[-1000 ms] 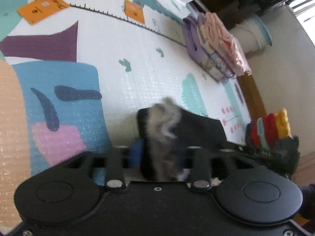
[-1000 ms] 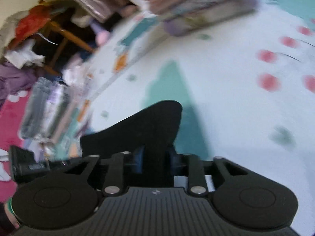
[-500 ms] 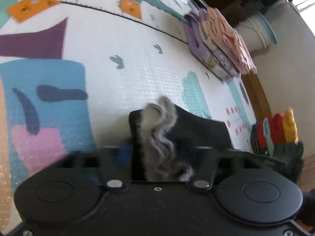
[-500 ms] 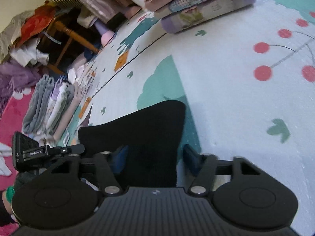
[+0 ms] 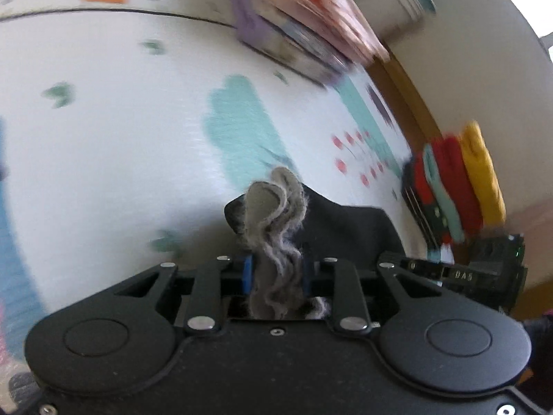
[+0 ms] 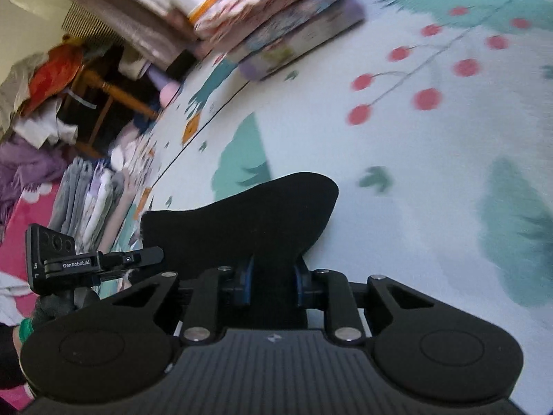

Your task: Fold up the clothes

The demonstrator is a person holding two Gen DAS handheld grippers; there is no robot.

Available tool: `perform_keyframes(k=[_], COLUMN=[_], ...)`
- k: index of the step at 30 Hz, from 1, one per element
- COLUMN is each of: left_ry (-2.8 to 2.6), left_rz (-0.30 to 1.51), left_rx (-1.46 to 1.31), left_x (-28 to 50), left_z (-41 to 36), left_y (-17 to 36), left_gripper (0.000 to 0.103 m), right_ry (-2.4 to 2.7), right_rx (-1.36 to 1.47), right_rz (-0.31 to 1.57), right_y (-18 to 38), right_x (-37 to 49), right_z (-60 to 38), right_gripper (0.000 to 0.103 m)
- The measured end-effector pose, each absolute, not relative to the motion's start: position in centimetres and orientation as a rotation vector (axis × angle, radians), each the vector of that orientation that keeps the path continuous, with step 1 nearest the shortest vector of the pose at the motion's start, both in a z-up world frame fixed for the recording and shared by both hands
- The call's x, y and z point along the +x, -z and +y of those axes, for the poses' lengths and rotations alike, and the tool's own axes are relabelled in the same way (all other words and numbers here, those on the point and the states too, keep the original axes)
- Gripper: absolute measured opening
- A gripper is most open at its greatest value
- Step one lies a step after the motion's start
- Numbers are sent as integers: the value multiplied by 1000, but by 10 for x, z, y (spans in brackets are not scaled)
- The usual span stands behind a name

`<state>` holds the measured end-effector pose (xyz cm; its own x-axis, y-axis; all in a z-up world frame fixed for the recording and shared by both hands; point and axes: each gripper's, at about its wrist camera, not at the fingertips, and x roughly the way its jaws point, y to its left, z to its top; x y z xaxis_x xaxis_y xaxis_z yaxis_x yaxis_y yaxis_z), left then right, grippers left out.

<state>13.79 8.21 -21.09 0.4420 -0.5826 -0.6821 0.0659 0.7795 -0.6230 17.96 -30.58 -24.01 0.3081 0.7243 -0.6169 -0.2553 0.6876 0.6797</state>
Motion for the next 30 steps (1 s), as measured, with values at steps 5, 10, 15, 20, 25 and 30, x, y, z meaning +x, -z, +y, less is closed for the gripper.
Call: perform_keyframes(k=[5,10,15,20,25,30], left_ry=[533,551,441,414,433,385], left_rz=[1108,1101,1147,1115,1102,1051], left_rx=[-360,-264,-370,-476,-478,-518], left_x=[174,208,205,195,203,211], left_z=[41,18,26,35,31,88], left_y=[176,160,217,243,237,196], left_gripper=[23,23,29,65,27,26], right_ry=[-623,-577,-537,-512,-565,-649], right_rx=[594,705,688,657,588,592], right_rz=[1025,923,980,1016,981,934], right_y=[227,218,249,265,258,234], right_x=[170,178,202,209,214,233], right_z=[-346,-367,-369,-363,-343,-311], right_gripper=[23,23,26,46,26,25])
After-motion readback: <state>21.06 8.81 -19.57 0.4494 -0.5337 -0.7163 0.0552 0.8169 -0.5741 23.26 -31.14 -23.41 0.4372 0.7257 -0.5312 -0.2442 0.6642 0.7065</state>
